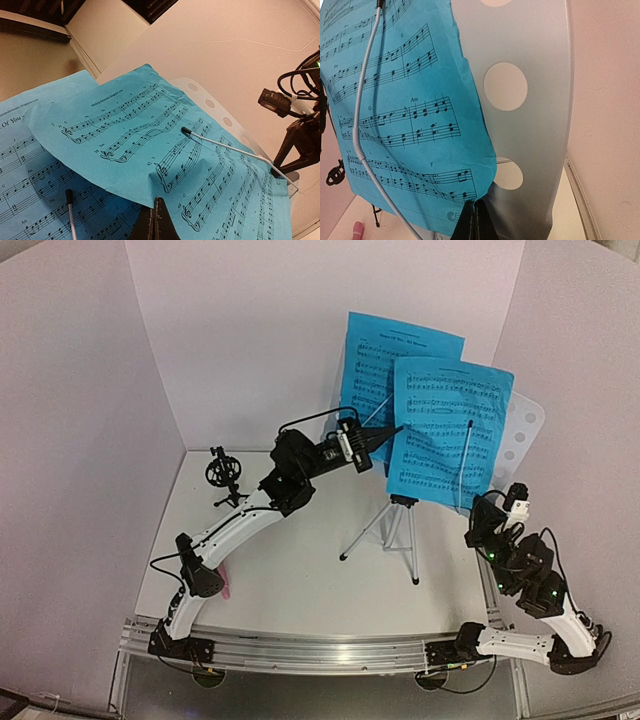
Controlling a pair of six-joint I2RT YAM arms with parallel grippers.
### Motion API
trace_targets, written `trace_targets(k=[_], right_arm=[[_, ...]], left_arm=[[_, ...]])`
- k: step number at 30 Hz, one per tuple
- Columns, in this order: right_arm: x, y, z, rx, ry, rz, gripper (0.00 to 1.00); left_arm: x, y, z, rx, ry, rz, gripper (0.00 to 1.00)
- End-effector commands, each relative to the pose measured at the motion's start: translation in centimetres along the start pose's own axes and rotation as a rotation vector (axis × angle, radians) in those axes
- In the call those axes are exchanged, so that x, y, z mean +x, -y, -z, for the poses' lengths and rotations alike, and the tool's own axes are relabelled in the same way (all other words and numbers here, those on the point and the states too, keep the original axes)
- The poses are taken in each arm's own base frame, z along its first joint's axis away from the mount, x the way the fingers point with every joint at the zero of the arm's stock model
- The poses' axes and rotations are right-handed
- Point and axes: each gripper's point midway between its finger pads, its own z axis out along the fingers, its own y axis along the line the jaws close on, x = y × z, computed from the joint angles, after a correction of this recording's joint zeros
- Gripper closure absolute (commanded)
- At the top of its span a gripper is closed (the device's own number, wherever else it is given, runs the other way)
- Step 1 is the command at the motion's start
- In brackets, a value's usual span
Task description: Set up the instrument practice props
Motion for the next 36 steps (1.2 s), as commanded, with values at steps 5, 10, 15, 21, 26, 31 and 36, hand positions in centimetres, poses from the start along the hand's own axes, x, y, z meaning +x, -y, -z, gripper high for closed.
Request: trace_targets(k=[5, 10, 15, 21, 26, 31, 36], right_arm=[[-2.4, 1.7, 1.1, 0.033, 0.069, -0.114, 1.0], [-2.6, 2.2, 1.1, 0.061, 0.088, -0.164, 1.0], [-2.7, 2.5, 1.1, 0.086, 0.115, -0.21, 1.0], [-2.1, 1.2, 0.7, 0.025, 0.094, -0.156, 1.0], [-2.0, -0.1, 0.6, -0.04, 0.076, -0.127, 1.0], [-2.1, -0.5, 0.6, -0.054, 0.071, -0.125, 0.94], [-2.3, -1.2, 0.9, -0.106, 0.05, -0.113, 0.57]], left_arm=[[-1.4, -1.6, 0.2, -0.056, 0.022, -0.03, 0.78], [-2.0, -1.8, 0.6, -0.06, 0.004, -0.029, 0.56], [-2.8, -2.3, 0.9, -0.067, -0.009, -0.029, 0.44], [-3.0, -2.4, 1.1, -0.066, -0.023, -0.021, 0.61], [-2.5, -2.0, 0.9, -0.056, -0.011, -0.015, 0.75], [-1.8, -1.8, 0.5, -0.054, -0.001, -0.018, 0.85], [-1.5, -1.9, 0.3, -0.074, 0.026, -0.071, 0.99]])
